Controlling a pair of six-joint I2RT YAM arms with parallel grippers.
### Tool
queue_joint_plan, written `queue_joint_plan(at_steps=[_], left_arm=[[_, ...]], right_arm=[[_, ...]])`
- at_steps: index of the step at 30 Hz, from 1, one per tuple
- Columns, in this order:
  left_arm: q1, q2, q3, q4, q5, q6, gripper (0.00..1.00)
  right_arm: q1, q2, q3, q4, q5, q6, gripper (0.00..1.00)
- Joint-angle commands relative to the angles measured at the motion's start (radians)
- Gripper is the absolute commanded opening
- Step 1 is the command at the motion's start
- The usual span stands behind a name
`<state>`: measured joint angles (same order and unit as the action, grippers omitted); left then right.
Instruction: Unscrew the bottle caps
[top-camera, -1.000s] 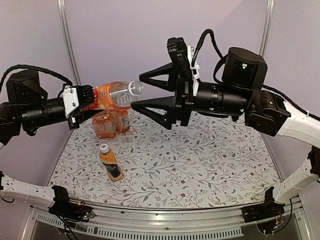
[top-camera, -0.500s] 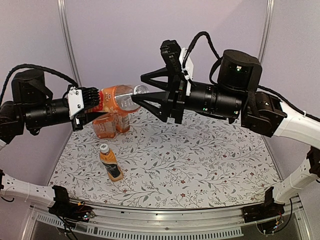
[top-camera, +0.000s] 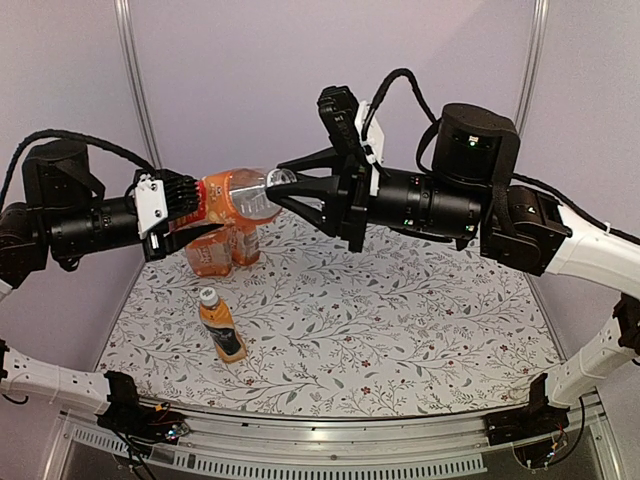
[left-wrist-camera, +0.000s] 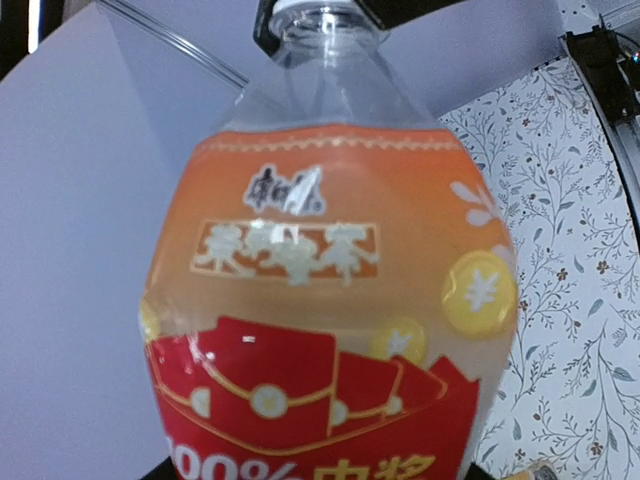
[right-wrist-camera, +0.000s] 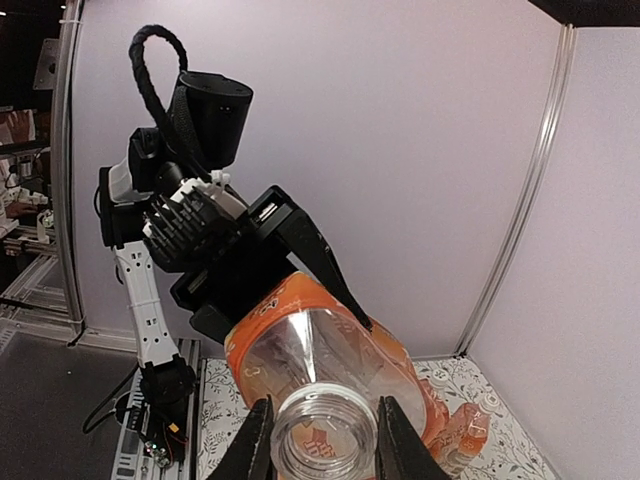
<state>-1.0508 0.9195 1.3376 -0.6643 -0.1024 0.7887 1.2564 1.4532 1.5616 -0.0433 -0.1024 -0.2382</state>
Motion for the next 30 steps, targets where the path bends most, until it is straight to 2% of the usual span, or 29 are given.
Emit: queue_joint_plan(at_steps=[1,2,4,8,12,14,18,21,26,30], left_arm=[[0.0,-0.015,-0.03,0.018,-0.006,-0.006,0.96],[0.0,-0.019,-0.037,0.027,-0.015,-0.007,0.99],[0.0,-0.027,-0.049,0.047,-0.034,-0.005,1.0],[0.0,-0.041,-0.062,0.075,-0.063,0.01,1.0],[0.001,-0.055,-0.083,0.096,-0.074,0.012,0.99],[0.002,-0.06,-0.092,0.095,-0.071,0.011,1.0],[0.002,-0.069,-0.103,0.096,-0.075,0.012,1.0],[0.003,-0.075,-0.107,0.095,-0.079,0.013,1.0],[0.006,-0.081,-0.117,0.095,-0.076,0.015,0.99],[0.007,-0.084,-0.124,0.096,-0.077,0.016,1.0]], right_arm=[[0.0,-0.013,-0.005,-0.01,0.035,0.042,0.0],[-0.002,-0.017,-0.001,-0.025,0.065,0.057,0.0],[-0.003,-0.03,0.027,-0.089,0.163,0.079,0.0],[-0.034,-0.043,0.111,-0.325,0.448,0.143,0.0],[-0.149,-0.051,0.172,-0.623,0.691,0.317,0.0],[-0.236,-0.047,0.191,-0.772,0.747,0.397,0.0],[-0.468,-0.019,0.182,-1.004,0.702,0.542,0.0],[-0.597,0.016,0.148,-1.072,0.645,0.589,0.0],[-0.748,0.051,0.066,-1.04,0.549,0.598,0.0],[-0.849,0.068,-0.04,-0.924,0.413,0.606,0.0]])
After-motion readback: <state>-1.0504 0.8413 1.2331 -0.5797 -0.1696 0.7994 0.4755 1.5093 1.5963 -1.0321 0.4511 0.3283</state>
